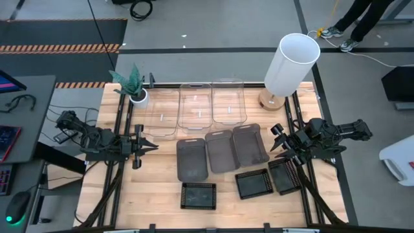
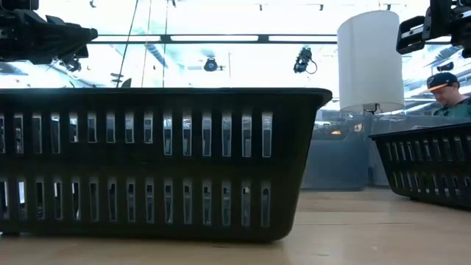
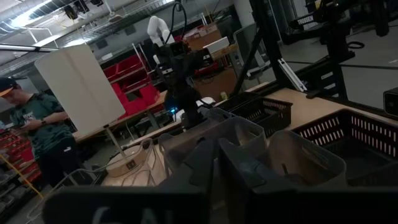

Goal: Stack baskets by color

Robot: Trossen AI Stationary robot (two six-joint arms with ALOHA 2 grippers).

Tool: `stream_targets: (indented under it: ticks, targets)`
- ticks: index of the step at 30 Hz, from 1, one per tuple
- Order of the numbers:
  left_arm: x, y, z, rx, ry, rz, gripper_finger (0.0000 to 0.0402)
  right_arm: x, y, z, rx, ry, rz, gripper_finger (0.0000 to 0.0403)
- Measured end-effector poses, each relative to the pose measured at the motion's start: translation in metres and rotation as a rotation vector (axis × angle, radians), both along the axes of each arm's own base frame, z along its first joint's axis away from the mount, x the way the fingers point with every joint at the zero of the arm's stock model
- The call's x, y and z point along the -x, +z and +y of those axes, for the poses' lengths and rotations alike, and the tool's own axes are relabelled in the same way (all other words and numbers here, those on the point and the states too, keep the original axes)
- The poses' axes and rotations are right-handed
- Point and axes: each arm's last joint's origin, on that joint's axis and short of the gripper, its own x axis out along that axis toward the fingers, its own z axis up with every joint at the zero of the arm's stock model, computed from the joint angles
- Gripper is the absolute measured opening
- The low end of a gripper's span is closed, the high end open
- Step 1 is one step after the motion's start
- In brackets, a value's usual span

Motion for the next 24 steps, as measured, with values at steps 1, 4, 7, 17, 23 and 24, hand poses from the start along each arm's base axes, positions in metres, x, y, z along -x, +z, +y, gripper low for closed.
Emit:
stream_targets:
  ticks: [1, 4, 7, 17, 23, 24]
  targets:
    - [0.0000, -0.0001, 0.0000, 0.000, 0.000, 0.000, 0.0034, 0.0000, 0.0000, 0.0000, 0.000, 0.000, 0.000, 0.0130]
    - [0.0000, 0.0000, 0.0000, 0.000, 0.000, 0.000, 0.0033, 0.0000, 0.0000, 0.0000, 0.000, 0.000, 0.000, 0.0130]
    - [0.0000, 0.0000, 0.0000, 0.000, 0.000, 0.000, 0.0029, 0.0000, 0.0000, 0.0000, 0.000, 0.000, 0.000, 0.0130]
    - [0.0000, 0.0000, 0.0000, 0.000, 0.000, 0.000, 0.0033, 0.0000, 0.0000, 0.0000, 0.000, 0.000, 0.000, 0.0130]
    - [0.0000, -0.0001, 0.0000, 0.000, 0.000, 0.000, 0.0032, 0.0000, 0.0000, 0.0000, 0.000, 0.000, 0.000, 0.0130]
    - [0.0000, 0.0000, 0.0000, 0.000, 0.000, 0.000, 0.0031, 0.0000, 0.0000, 0.0000, 0.000, 0.000, 0.000, 0.0130]
